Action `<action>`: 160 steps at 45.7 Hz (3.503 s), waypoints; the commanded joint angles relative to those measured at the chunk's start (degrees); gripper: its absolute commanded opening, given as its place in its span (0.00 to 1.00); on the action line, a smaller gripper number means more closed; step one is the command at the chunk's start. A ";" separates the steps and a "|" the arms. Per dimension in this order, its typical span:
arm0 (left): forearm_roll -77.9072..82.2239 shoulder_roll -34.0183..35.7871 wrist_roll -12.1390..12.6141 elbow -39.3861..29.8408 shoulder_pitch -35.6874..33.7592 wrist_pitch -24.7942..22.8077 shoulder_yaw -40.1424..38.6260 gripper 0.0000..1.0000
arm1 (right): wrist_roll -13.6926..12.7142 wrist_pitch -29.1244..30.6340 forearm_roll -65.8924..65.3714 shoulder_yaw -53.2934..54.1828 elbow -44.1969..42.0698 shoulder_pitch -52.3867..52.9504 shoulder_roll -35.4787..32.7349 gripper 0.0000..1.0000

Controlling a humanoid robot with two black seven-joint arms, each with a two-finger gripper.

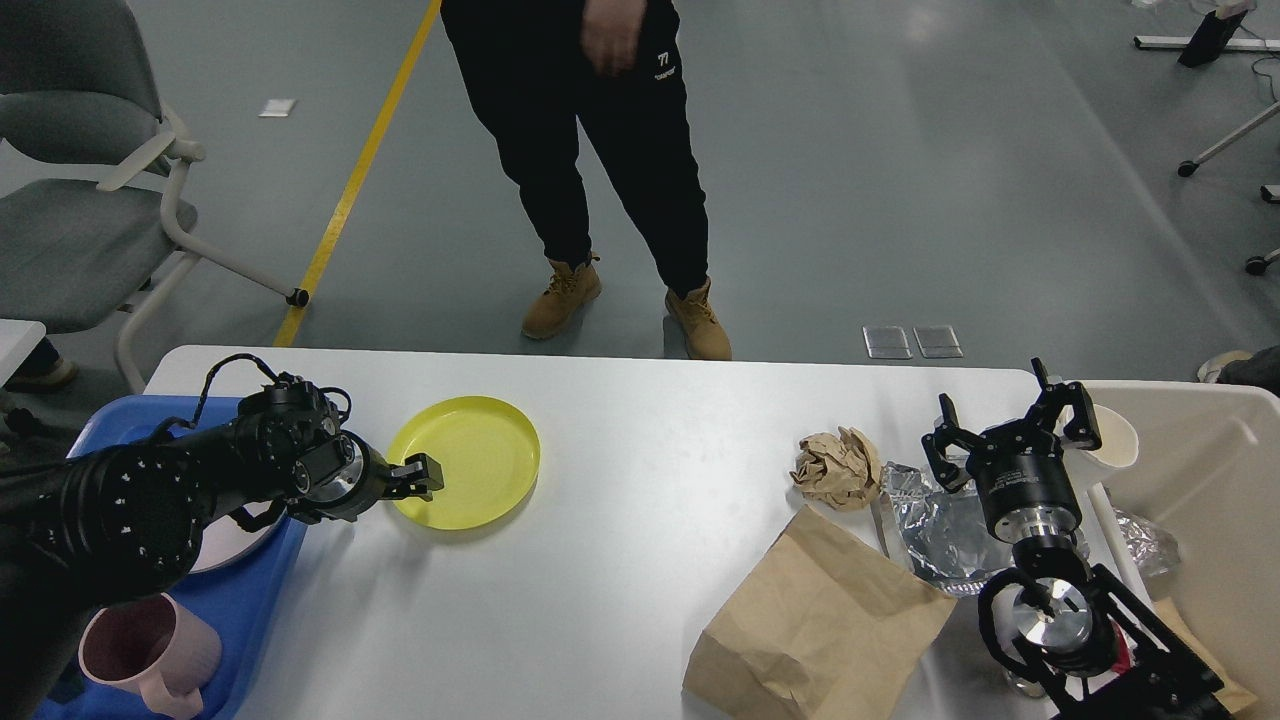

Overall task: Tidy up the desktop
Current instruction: 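Reach the left gripper to the yellow plate rim and grasp it, then lift the yellow plate and lay it on the pink plate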

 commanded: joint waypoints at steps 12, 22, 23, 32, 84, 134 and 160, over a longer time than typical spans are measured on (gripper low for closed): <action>0.15 0.66 4.07 0.00 0.77 -3.24 -2.63 0.53 | 0.00 0.01 0.00 0.00 0.00 0.00 0.00 1.00; 0.15 1.01 5.04 0.00 0.33 -9.84 -2.63 0.21 | 0.00 0.01 0.00 0.00 0.00 0.00 0.00 1.00; 0.15 1.01 5.04 0.00 0.33 -9.93 -2.63 0.20 | 0.00 0.01 0.00 0.00 0.00 0.00 0.00 1.00; 0.24 1.01 5.30 -0.08 0.33 -12.56 -2.54 0.00 | 0.00 0.01 0.00 0.00 0.00 0.00 0.00 1.00; 0.50 25.96 5.74 2.20 -17.07 -27.57 -2.19 0.00 | 0.00 0.01 0.00 0.00 0.00 0.00 0.00 1.00; 0.85 23.77 5.83 10.20 -0.90 -18.81 -2.98 0.31 | 0.00 0.01 0.00 0.00 0.00 0.00 0.00 1.00; -0.29 23.07 3.28 9.85 -0.29 -6.32 -13.77 0.96 | 0.00 0.01 0.00 0.00 0.00 0.00 0.00 1.00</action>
